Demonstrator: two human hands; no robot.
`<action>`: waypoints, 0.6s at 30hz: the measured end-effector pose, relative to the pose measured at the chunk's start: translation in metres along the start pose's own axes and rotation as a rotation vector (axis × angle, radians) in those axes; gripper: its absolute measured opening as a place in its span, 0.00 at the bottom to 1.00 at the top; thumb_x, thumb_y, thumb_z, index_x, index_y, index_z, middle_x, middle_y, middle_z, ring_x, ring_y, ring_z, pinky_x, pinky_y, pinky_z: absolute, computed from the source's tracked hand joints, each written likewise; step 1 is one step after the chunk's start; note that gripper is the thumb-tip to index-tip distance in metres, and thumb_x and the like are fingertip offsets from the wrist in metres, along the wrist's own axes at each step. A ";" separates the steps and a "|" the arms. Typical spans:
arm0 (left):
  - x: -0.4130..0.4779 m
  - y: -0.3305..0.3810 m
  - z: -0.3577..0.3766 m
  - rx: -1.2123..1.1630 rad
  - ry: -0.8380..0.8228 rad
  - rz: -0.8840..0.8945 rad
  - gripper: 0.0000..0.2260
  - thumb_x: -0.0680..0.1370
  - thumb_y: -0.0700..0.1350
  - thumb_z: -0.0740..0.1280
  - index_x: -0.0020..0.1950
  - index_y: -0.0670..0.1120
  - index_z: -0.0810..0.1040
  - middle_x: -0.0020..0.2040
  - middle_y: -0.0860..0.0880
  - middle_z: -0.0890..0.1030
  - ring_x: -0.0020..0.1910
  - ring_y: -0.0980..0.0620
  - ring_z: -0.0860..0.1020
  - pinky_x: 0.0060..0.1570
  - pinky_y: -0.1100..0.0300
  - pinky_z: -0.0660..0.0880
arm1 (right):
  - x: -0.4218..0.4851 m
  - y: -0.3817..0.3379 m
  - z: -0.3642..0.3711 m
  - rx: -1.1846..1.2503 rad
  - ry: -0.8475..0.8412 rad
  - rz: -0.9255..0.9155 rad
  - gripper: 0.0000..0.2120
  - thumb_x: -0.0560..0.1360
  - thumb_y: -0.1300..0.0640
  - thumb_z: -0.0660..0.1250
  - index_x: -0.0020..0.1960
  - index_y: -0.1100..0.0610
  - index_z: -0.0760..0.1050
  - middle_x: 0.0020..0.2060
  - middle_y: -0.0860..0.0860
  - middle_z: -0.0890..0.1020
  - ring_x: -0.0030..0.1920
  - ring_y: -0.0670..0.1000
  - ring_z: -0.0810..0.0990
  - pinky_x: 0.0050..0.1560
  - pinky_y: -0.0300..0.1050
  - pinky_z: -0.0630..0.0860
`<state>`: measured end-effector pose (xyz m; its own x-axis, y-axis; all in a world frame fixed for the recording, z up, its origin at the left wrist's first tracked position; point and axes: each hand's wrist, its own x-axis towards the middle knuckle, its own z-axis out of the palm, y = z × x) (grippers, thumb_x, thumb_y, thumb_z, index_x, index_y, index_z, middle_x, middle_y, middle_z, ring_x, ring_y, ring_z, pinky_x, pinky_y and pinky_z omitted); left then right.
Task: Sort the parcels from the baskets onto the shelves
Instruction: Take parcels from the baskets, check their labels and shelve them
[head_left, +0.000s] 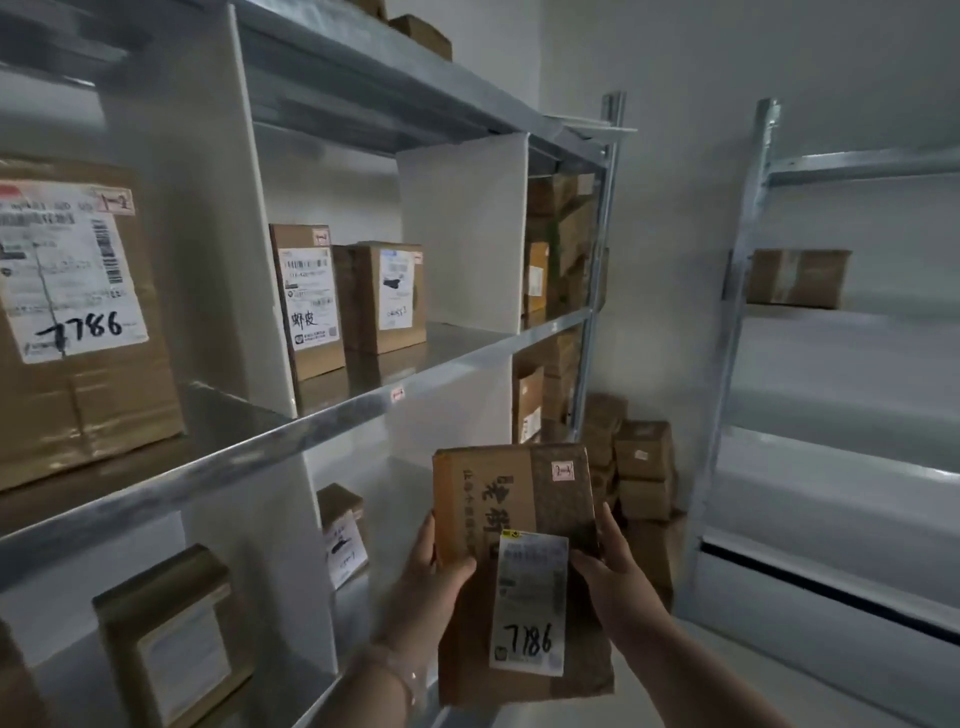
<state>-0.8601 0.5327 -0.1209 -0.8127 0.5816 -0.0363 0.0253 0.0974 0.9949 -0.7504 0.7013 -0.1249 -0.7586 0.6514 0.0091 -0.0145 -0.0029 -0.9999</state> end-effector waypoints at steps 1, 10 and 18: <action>0.019 -0.003 -0.002 -0.002 -0.006 -0.006 0.18 0.79 0.50 0.64 0.62 0.71 0.64 0.55 0.61 0.78 0.54 0.58 0.75 0.60 0.47 0.73 | 0.019 0.002 0.004 0.004 -0.010 0.027 0.29 0.81 0.65 0.58 0.71 0.35 0.58 0.48 0.41 0.76 0.45 0.43 0.77 0.34 0.39 0.74; 0.161 -0.024 -0.023 -0.057 0.129 -0.035 0.24 0.78 0.40 0.67 0.66 0.60 0.61 0.56 0.60 0.74 0.52 0.64 0.71 0.58 0.56 0.68 | 0.173 0.029 0.041 -0.057 -0.047 0.134 0.17 0.79 0.60 0.63 0.67 0.49 0.71 0.53 0.51 0.82 0.51 0.54 0.81 0.52 0.54 0.79; 0.227 -0.049 -0.031 -0.115 0.348 -0.045 0.32 0.74 0.31 0.69 0.73 0.48 0.61 0.56 0.54 0.75 0.51 0.58 0.76 0.41 0.63 0.75 | 0.277 0.036 0.069 -0.033 -0.319 0.157 0.16 0.81 0.62 0.58 0.64 0.49 0.72 0.49 0.55 0.84 0.47 0.54 0.84 0.39 0.45 0.79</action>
<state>-1.0645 0.6348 -0.1745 -0.9614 0.2673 -0.0659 -0.0646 0.0139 0.9978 -1.0057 0.8292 -0.1573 -0.9152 0.3755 -0.1466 0.1354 -0.0560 -0.9892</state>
